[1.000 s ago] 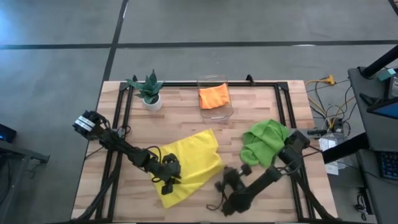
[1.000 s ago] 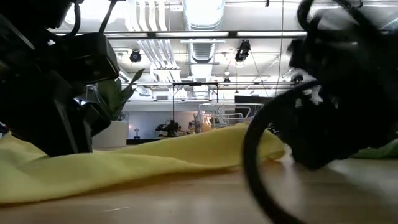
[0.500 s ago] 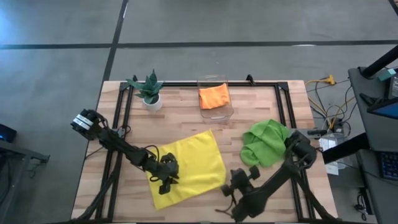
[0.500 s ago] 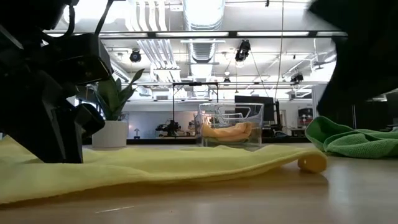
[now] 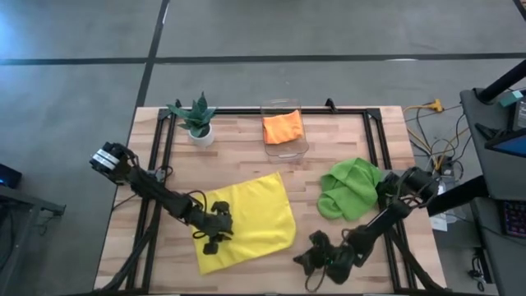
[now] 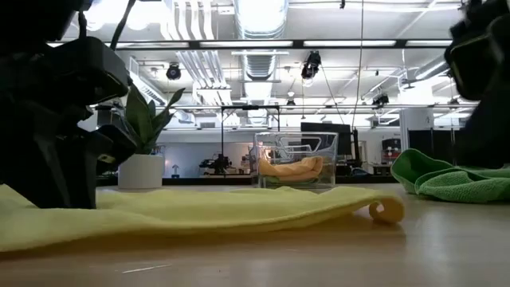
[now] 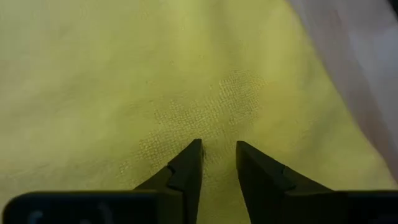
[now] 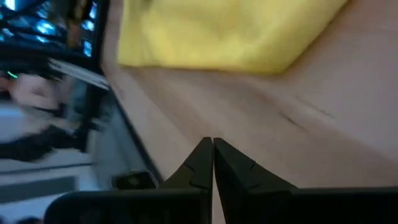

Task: Fold microfiber towels
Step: Fold the yellow towel

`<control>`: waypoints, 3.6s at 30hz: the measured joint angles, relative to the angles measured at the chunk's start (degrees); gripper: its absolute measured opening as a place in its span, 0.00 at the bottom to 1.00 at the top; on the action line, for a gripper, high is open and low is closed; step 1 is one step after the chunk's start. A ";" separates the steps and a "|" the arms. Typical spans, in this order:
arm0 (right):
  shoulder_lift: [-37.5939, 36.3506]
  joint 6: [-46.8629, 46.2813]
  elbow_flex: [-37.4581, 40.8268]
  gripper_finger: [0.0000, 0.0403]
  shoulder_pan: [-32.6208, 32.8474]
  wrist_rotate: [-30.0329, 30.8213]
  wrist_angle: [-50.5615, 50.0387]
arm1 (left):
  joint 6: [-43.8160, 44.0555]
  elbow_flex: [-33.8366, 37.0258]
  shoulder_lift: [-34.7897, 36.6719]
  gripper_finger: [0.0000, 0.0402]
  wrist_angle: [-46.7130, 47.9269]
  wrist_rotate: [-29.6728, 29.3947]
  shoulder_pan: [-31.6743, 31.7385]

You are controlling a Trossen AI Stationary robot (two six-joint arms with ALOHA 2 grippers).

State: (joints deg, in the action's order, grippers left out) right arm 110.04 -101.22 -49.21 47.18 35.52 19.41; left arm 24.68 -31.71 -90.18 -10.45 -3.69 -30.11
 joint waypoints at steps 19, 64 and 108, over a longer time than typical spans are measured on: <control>-11.83 17.85 8.13 0.04 -17.44 -16.35 -20.47 | 0.95 -16.96 -5.39 0.00 -0.62 -1.11 7.03; -5.72 30.00 7.31 0.04 -17.05 -34.96 2.00 | 12.59 -27.14 -23.56 0.00 0.08 4.65 16.15; 7.80 34.07 -9.26 0.04 -22.03 -20.38 -8.50 | 15.43 -25.96 -24.11 0.00 -7.17 8.32 12.70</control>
State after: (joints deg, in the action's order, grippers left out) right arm 117.84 -67.15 -58.47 25.15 15.14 10.91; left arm 40.11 -57.67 -114.29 -17.62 4.64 -17.41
